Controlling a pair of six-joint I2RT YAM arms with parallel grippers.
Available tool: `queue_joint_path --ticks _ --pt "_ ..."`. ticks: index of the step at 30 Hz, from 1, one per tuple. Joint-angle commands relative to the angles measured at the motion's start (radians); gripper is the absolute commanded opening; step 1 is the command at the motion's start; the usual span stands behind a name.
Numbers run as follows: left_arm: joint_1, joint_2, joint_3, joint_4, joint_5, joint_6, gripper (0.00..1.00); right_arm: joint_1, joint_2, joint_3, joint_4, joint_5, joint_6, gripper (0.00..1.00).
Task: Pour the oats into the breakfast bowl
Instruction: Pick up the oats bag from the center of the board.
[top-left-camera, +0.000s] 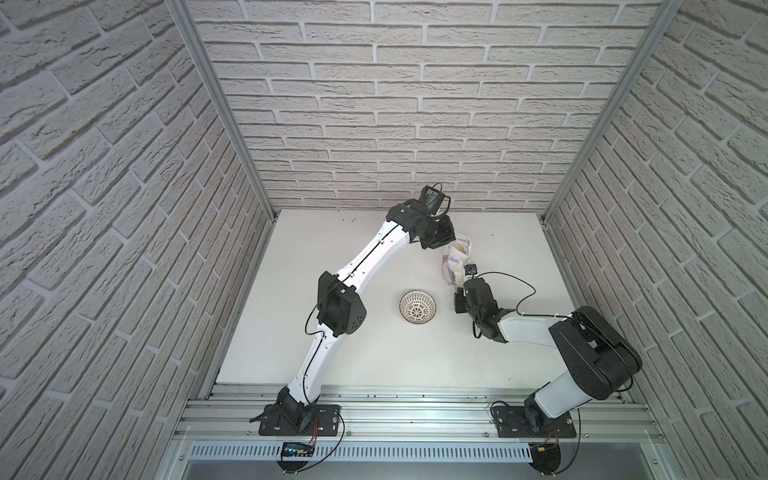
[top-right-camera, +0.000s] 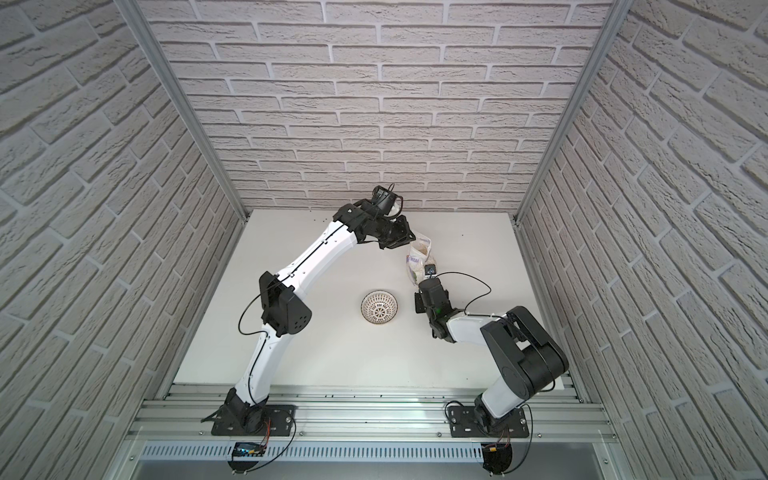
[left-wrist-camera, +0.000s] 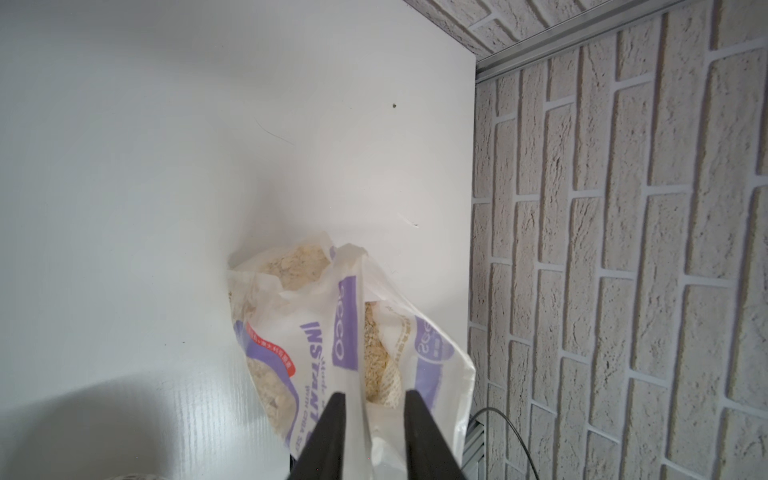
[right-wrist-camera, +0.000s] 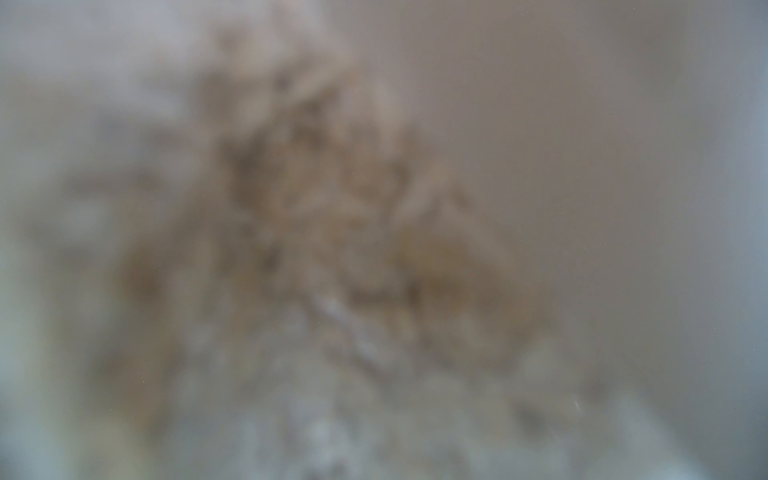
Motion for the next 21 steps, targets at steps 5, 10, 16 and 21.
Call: queue_joint_path --ticks 5,10,16,21 --pt "0.018 -0.109 -0.022 -0.005 -0.033 0.081 0.39 0.014 -0.092 0.057 -0.046 0.032 -0.041 0.03" --pt "0.032 -0.163 -0.091 0.015 -0.073 0.109 0.39 0.016 -0.153 0.049 -0.065 0.033 -0.077 0.03" --pt "0.049 -0.177 -0.101 0.001 -0.087 0.13 0.39 0.017 -0.214 0.016 -0.079 0.016 -0.103 0.03" --pt "0.058 -0.195 -0.124 0.003 -0.104 0.14 0.38 0.017 -0.281 -0.012 -0.091 0.022 -0.132 0.03"
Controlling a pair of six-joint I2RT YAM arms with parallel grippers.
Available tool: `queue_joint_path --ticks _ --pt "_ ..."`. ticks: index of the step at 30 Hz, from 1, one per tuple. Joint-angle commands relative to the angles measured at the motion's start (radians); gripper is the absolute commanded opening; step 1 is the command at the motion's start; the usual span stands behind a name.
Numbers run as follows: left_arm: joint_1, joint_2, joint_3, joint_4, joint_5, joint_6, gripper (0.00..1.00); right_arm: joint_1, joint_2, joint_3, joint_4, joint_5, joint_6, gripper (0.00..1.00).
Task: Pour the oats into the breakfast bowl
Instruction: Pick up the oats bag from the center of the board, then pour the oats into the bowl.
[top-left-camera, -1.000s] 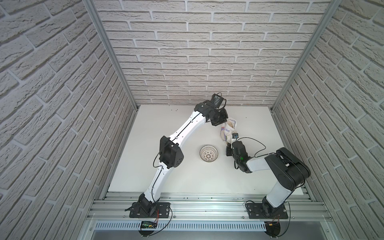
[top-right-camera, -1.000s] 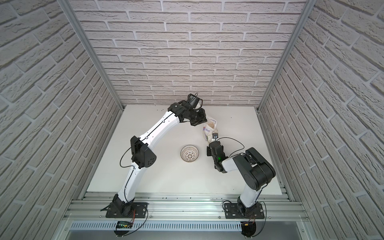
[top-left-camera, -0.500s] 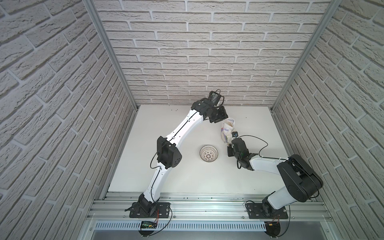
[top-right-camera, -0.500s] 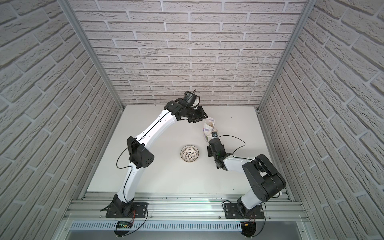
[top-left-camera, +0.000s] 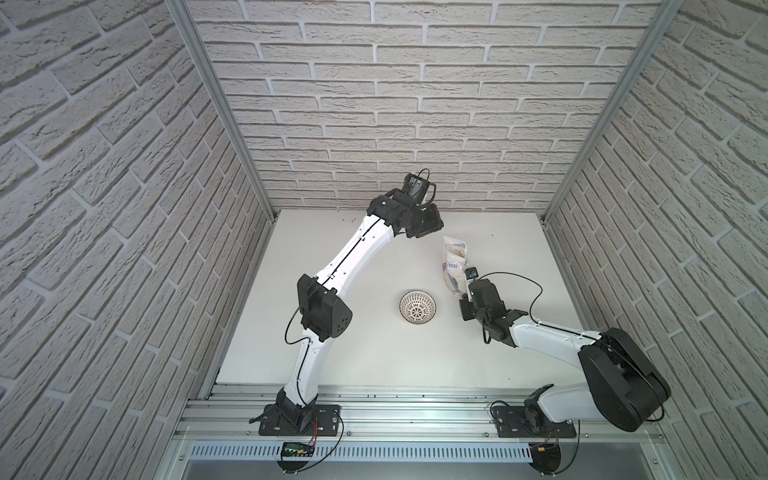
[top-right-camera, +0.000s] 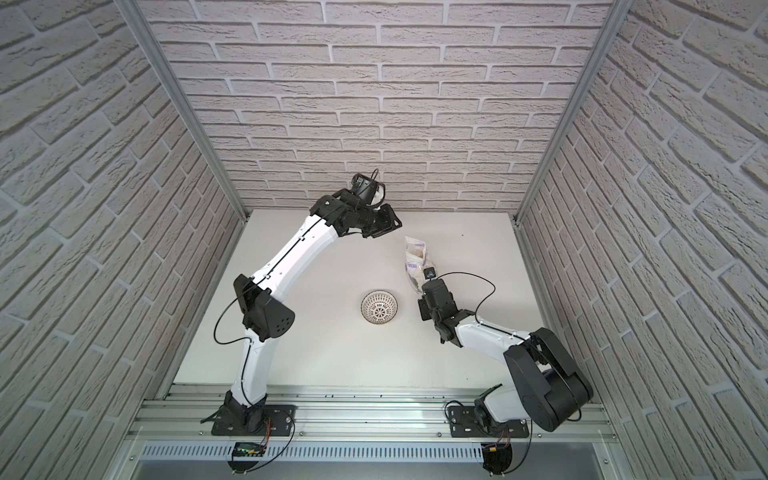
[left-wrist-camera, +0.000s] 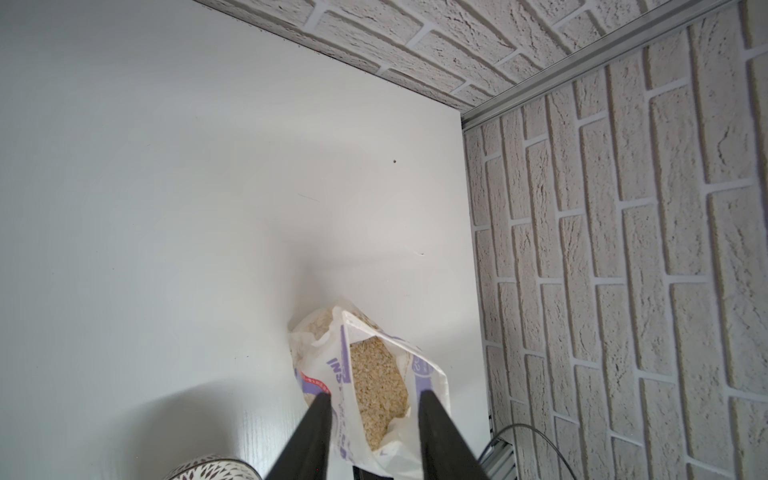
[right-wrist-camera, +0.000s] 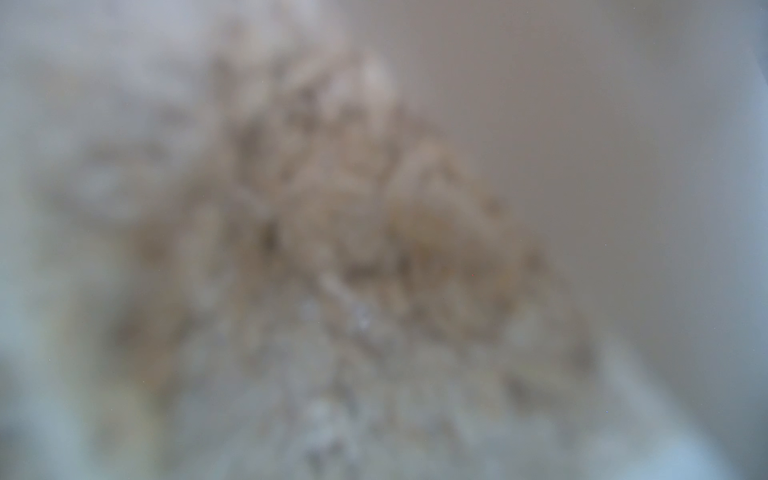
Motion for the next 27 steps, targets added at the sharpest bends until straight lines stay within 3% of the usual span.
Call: queue_joint_path --ticks 1,10,18,27 --pt "0.008 -0.047 -0.027 0.008 -0.027 0.031 0.37 0.007 -0.099 0.008 0.15 0.031 -0.03 0.04" --pt "0.017 -0.139 -0.144 0.056 -0.032 0.045 0.32 0.009 -0.239 0.012 0.064 -0.022 -0.082 0.04" --pt "0.023 -0.333 -0.379 0.128 -0.142 0.055 0.37 0.044 -0.369 0.117 -0.168 -0.02 -0.122 0.04" --pt "0.024 -0.556 -0.687 0.244 -0.198 0.095 0.44 0.108 -0.352 0.319 -0.497 0.049 -0.206 0.04"
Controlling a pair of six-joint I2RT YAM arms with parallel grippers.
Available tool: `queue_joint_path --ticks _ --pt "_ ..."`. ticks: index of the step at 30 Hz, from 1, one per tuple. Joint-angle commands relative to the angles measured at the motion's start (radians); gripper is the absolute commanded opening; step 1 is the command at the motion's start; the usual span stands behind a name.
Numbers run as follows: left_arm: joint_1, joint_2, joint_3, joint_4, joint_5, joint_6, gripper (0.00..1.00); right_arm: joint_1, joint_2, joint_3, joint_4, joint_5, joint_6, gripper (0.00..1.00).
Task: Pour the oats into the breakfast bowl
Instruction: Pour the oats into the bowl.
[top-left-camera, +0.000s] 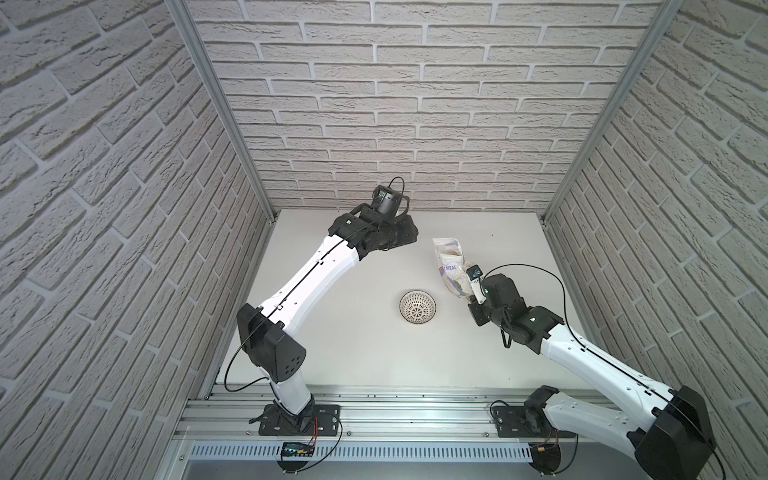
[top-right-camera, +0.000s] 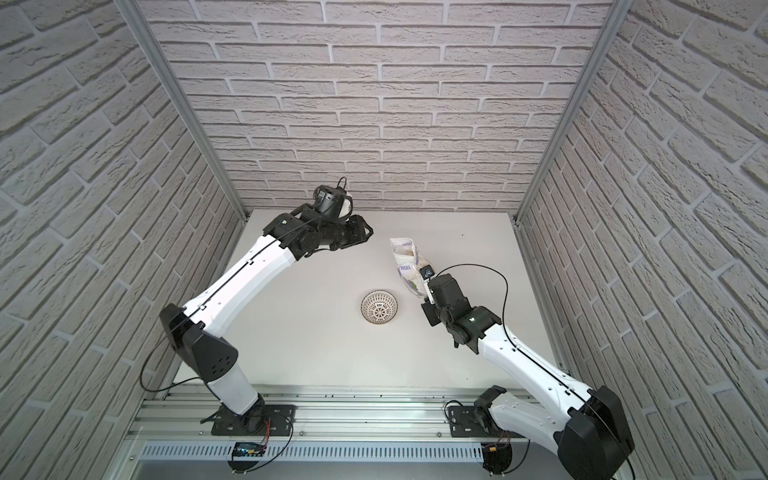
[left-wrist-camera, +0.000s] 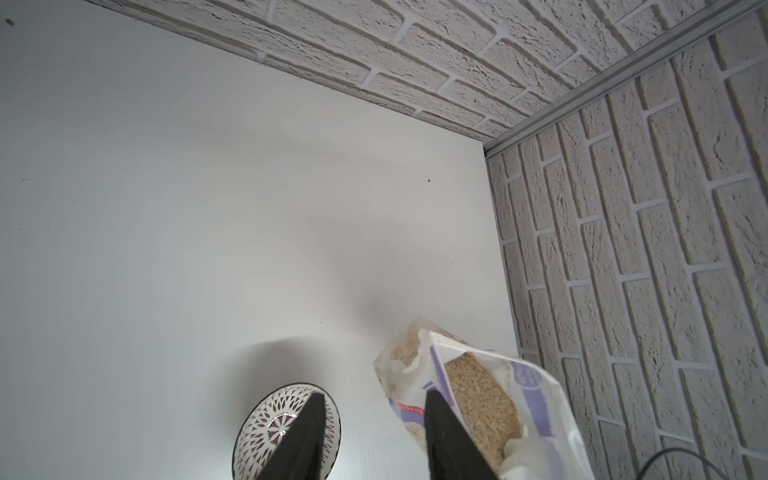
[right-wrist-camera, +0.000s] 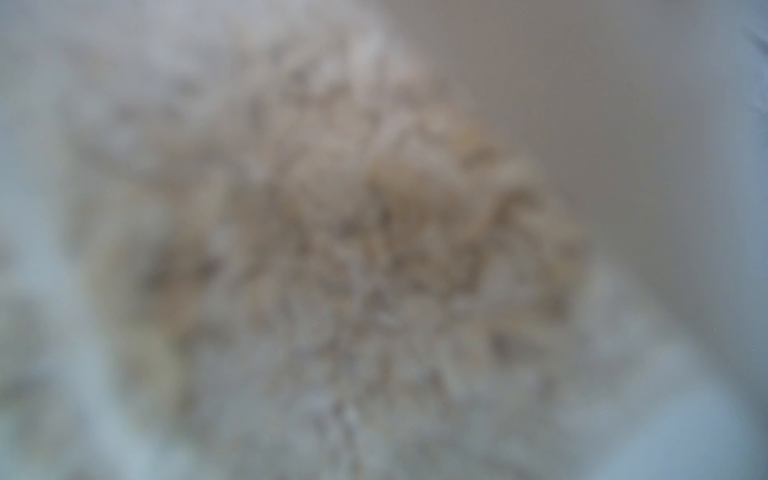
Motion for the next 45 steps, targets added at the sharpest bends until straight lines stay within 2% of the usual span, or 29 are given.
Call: queue_joint_path --ticks 1,7,10,19,27,34,45 --pt "0.008 -0.075 -0.11 0.086 -0.047 0.044 0.45 0.041 -0.03 0.127 0.019 0.086 -0.04 0.04" --pt "0.008 -0.246 -0.358 0.172 -0.103 0.075 0.46 0.123 0.024 0.261 -0.225 0.211 -0.106 0.03" --pt "0.009 -0.32 -0.469 0.243 -0.096 0.063 0.46 0.139 0.024 0.273 -0.288 0.226 -0.131 0.03" --pt "0.006 -0.384 -0.633 0.374 -0.012 -0.007 0.43 0.179 0.062 0.266 -0.426 0.272 -0.19 0.03" --pt "-0.044 -0.334 -0.659 0.434 0.023 -0.05 0.44 0.204 0.103 0.276 -0.467 0.333 -0.235 0.04" --pt "-0.051 -0.299 -0.719 0.563 0.051 -0.19 0.46 0.237 0.158 0.308 -0.514 0.358 -0.251 0.03" --pt "-0.064 -0.218 -0.721 0.658 0.141 -0.279 0.45 0.273 0.162 0.3 -0.553 0.498 -0.284 0.03"
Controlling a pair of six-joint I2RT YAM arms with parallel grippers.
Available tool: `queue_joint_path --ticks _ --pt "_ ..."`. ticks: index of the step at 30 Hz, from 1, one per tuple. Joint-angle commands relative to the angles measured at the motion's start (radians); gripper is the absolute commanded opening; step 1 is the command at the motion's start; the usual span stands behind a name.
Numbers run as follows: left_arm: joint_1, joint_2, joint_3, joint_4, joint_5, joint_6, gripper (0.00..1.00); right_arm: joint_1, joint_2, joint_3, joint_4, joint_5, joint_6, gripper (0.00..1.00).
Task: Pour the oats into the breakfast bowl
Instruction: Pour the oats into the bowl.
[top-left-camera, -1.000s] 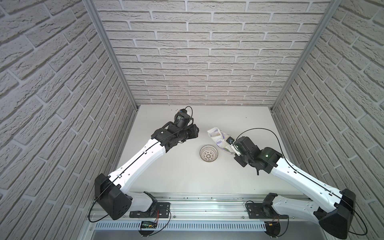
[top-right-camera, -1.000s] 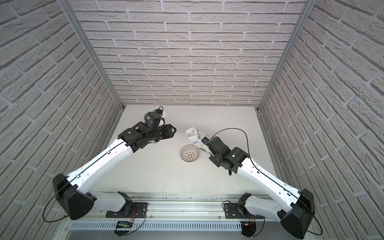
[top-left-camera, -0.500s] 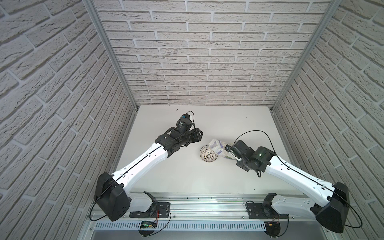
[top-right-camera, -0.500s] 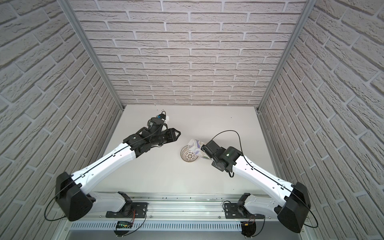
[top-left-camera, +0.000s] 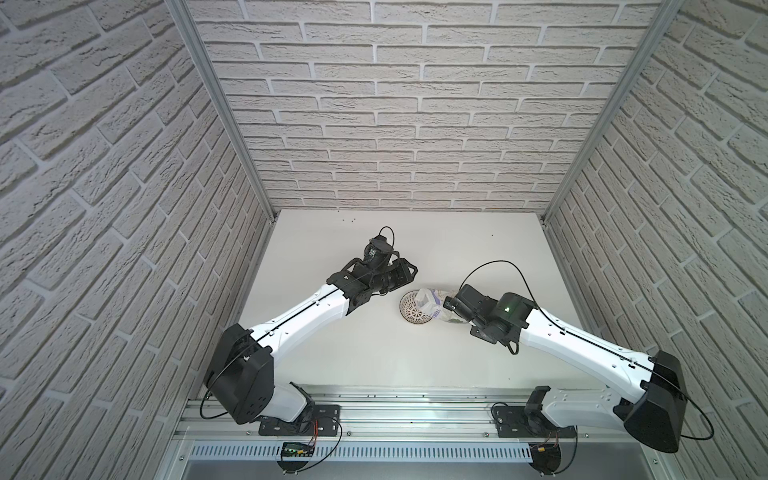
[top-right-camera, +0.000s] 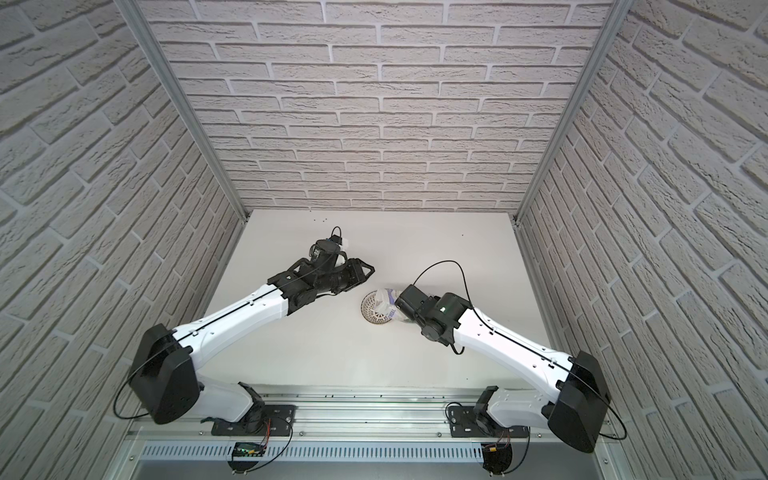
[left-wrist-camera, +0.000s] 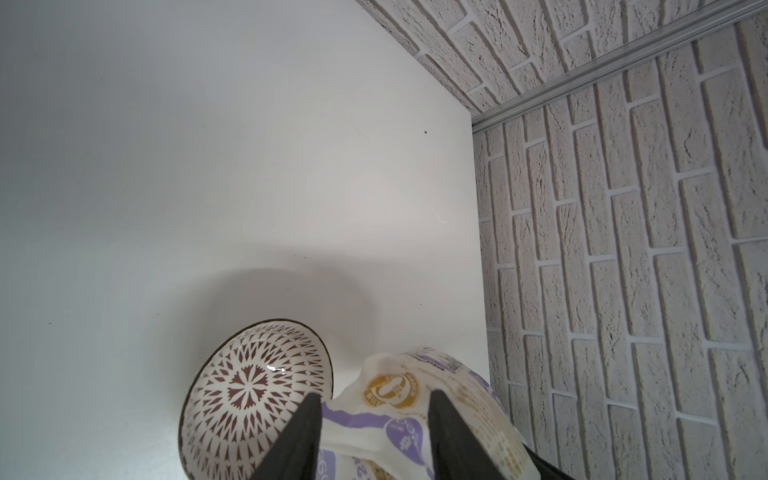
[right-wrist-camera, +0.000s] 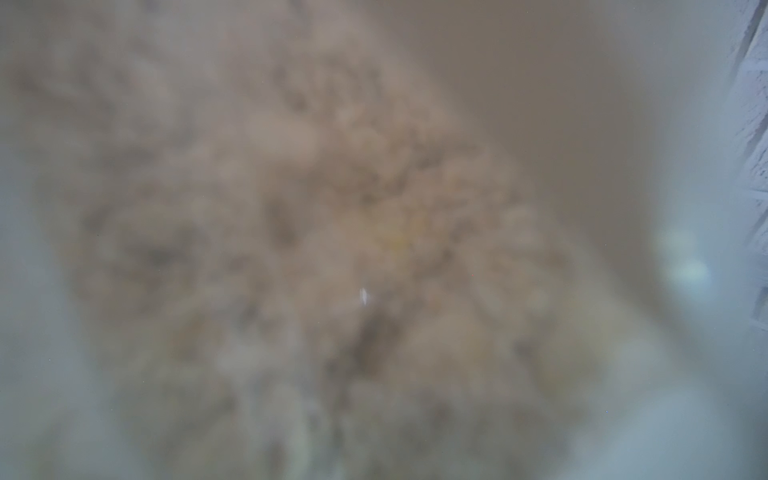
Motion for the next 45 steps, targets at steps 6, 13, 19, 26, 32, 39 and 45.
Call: queue_joint_path --ticks 6,13,19,26,32,39,45 --pt "-0.033 0.029 0.016 0.075 0.037 -0.025 0.45 0.021 -0.027 0.045 0.082 0.223 -0.022 0.03" --pt "-0.042 0.053 0.005 0.042 0.031 -0.052 0.45 0.042 0.005 0.027 0.093 0.286 -0.057 0.04" --pt "-0.047 0.073 -0.013 0.058 0.057 -0.082 0.44 0.065 0.034 0.024 0.107 0.356 -0.09 0.03" --pt "-0.052 0.058 -0.045 0.052 0.04 -0.094 0.44 0.079 0.052 0.019 0.131 0.425 -0.118 0.04" --pt "-0.052 0.051 -0.066 0.029 0.021 -0.113 0.45 0.086 0.053 0.004 0.155 0.476 -0.147 0.03" --pt "-0.058 0.06 -0.078 0.05 0.032 -0.157 0.47 0.095 0.051 -0.013 0.184 0.516 -0.174 0.04" --pt "-0.068 0.06 -0.08 0.046 0.026 -0.175 0.51 0.102 0.052 -0.028 0.215 0.557 -0.219 0.04"
